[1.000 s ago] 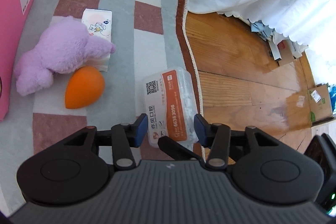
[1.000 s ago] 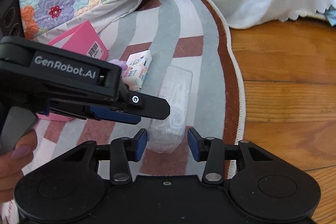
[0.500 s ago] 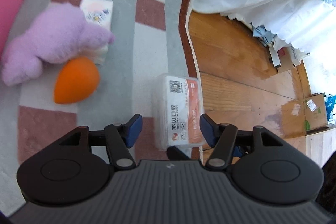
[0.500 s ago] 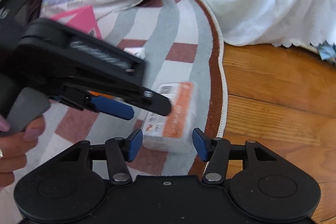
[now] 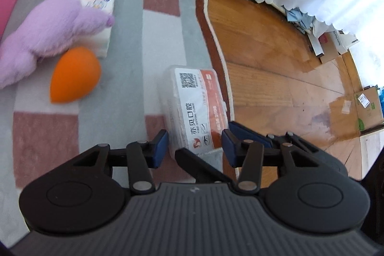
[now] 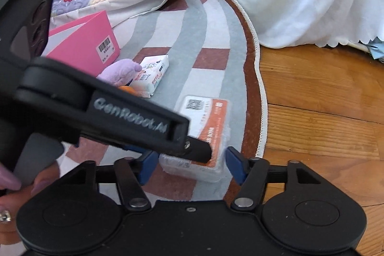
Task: Organize objects
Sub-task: 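Lift the clear plastic box with the left tool and turn it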
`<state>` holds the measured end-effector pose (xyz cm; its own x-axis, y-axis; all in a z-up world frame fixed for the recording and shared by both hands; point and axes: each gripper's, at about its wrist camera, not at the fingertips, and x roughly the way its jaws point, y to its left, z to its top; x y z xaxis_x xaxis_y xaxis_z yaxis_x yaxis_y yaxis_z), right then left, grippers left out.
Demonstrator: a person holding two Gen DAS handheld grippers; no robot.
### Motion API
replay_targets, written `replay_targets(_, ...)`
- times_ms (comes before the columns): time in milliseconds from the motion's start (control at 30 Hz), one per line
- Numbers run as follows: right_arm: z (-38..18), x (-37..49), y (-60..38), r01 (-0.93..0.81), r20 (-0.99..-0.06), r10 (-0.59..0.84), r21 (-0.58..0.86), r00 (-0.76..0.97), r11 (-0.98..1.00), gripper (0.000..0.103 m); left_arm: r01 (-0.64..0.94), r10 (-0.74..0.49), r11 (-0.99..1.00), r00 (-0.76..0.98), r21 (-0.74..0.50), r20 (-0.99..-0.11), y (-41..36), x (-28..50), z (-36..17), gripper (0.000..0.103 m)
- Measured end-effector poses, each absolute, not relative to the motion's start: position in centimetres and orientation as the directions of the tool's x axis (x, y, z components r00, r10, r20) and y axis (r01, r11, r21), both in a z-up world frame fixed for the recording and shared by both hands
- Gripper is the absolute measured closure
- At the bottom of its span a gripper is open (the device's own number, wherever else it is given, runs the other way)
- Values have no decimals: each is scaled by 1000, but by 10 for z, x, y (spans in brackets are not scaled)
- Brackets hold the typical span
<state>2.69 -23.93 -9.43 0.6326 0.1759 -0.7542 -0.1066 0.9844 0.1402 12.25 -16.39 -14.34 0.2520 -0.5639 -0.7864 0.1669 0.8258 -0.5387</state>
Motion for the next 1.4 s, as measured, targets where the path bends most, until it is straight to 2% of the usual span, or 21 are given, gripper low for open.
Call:
replay_targets(167,-90,18,-229,-214,-775,265,170,574,962,35,152,-544,838,188,-523,-818,-152,106,-141,56)
replay_targets(300,-95,10,-223,-262,-756,304,181,580,948,35,131,-534,845,223,-518,-815,-140,92,-136,58)
replay_targets(467,-99,10,-217,-269,-755,297,165,585,949,30,133,-509,860,282,-492,-813,-132,97,-130,59)
replay_targets(500,-100,11,-217,-266,-754,299,169,585,949,29,155,-509,861,267,-485,-818,-135,98,-132,65)
replay_targets(533,-101,11,-217,-265,-755,299,171,583,949,28,162,-517,856,271,-490,-812,-135,99,-132,65)
replay_targets(667,-109,17,-225,-218,-769,304,217,562,951,33,179,-510,860,289,-478,-810,-138,98,-131,66)
replay_targets(833,-108,15,-224,-209,-766,298,216,569,954,33,174,-518,856,298,-488,-802,-139,99,-135,62)
replay_targets(1000,-108,17,-221,-203,-771,277,193,574,960,34,191,-526,850,312,-491,-791,-141,95,-139,54)
replay_targets(1167,-106,17,-216,-204,-783,246,154,571,967,36,230,-507,861,320,-454,-800,-146,86,-135,54)
replay_targets(1400,-105,18,-212,-199,-792,228,137,566,970,37,213,-520,854,306,-475,-797,-140,82,-137,55)
